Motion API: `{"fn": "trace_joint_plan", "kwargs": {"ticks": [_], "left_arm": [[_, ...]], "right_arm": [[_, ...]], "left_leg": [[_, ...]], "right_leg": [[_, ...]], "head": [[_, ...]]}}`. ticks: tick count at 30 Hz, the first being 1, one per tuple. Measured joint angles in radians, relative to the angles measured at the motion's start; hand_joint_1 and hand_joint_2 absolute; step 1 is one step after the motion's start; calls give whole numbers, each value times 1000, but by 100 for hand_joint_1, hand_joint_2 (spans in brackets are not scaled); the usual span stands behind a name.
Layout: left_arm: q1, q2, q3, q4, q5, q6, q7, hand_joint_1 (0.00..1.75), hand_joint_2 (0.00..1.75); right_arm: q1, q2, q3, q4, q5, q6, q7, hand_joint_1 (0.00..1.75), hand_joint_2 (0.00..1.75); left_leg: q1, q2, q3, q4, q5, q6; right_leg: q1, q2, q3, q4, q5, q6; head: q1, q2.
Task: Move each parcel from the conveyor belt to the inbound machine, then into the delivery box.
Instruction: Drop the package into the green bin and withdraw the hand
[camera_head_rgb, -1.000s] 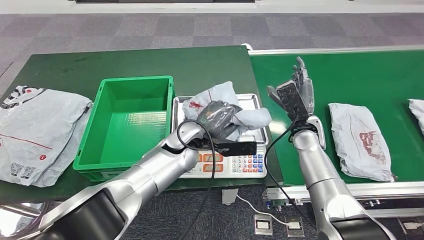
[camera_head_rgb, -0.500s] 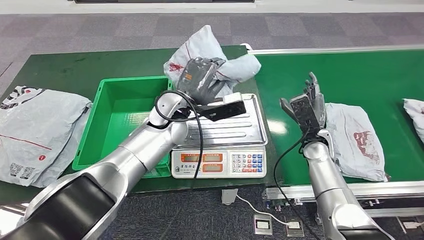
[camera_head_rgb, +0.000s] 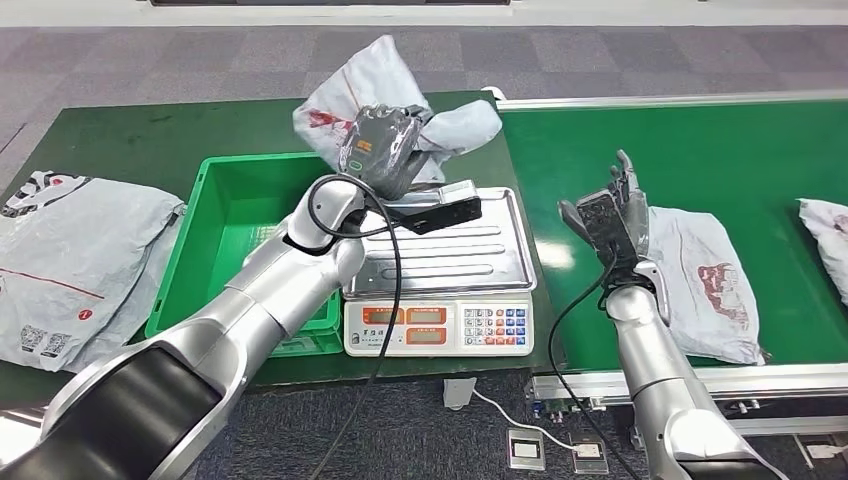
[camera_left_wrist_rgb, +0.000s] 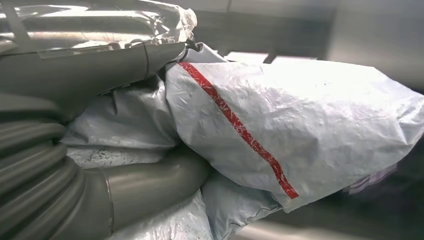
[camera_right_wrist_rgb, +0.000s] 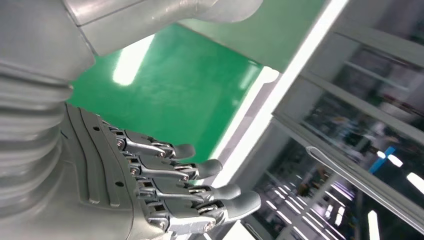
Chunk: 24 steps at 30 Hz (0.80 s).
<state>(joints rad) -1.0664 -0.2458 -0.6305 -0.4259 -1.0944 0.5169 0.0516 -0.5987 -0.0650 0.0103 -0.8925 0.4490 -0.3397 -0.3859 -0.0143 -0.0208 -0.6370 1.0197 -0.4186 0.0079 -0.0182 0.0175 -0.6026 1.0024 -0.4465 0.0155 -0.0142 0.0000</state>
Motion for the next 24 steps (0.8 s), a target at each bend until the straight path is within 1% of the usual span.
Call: {"fn": "trace_joint_plan", "kwargs": {"ticks": [2,3,4,6,8,13,14,16,17,18,20,24], "left_arm": [[11,35,0,37,-62,-71,155,175,175],[19,55,0,54,-74,-92,200,175,175],[25,72,0,69,-81,-111,220,175,175],[35,99,0,95,-92,-158,234,175,175],[43,113,0,111,-98,-195,242,175,175],[48,129,0,129,-103,-213,249,175,175],[48,131,0,132,-104,-214,250,137,175],[50,134,0,136,-114,-233,273,50,175],[53,136,0,137,-125,-248,299,6,175],[57,138,0,138,-141,-262,330,0,175],[70,142,0,138,-172,-281,381,0,175],[84,147,0,138,-196,-297,404,0,175]], "right_arm": [[-6,-2,0,12,18,-3,9,0,175],[-9,-5,0,18,25,-5,11,0,175],[-10,-9,0,24,29,-6,13,0,175],[-12,-18,0,34,37,-8,18,0,175],[-15,-23,0,43,45,-9,23,0,175],[-16,-26,0,58,51,-9,25,0,175],[-16,-26,0,60,51,-8,26,0,175],[-18,-27,0,65,64,-6,45,0,175],[-21,-27,0,70,78,-3,62,0,175],[-24,-28,0,76,93,0,81,0,175],[-29,-31,0,92,117,6,106,0,175],[-35,-38,0,114,132,8,118,0,175]], "left_leg": [[0,4,1,0,-1,-1],[0,6,2,0,0,-1],[1,7,2,0,0,-2],[1,3,1,0,1,-2],[2,-2,0,0,2,-2],[2,-2,-1,0,1,-2],[1,-2,-1,0,1,-2],[1,-2,-1,0,1,-2],[1,-2,-1,0,1,-2],[1,-2,-1,0,1,-2],[1,-2,-1,0,1,-2],[2,-2,-1,0,1,-2]], "right_leg": [[0,4,-1,0,1,-1],[0,6,-2,0,1,-1],[1,6,-2,0,1,-2],[1,2,-2,1,1,-3],[1,-1,-1,1,0,-3],[1,-1,-1,1,-1,-3],[1,-1,-1,1,-1,-3],[1,-1,-1,1,-1,-3],[1,-1,-1,1,-1,-3],[1,-1,-1,1,-1,-3],[1,-1,-1,1,-1,-3],[1,-2,-2,1,-1,-3]], "head": [[0,0],[0,0],[0,0],[0,0],[0,0],[0,0],[0,0],[0,0],[0,0],[0,0],[0,0],[0,0]]}}
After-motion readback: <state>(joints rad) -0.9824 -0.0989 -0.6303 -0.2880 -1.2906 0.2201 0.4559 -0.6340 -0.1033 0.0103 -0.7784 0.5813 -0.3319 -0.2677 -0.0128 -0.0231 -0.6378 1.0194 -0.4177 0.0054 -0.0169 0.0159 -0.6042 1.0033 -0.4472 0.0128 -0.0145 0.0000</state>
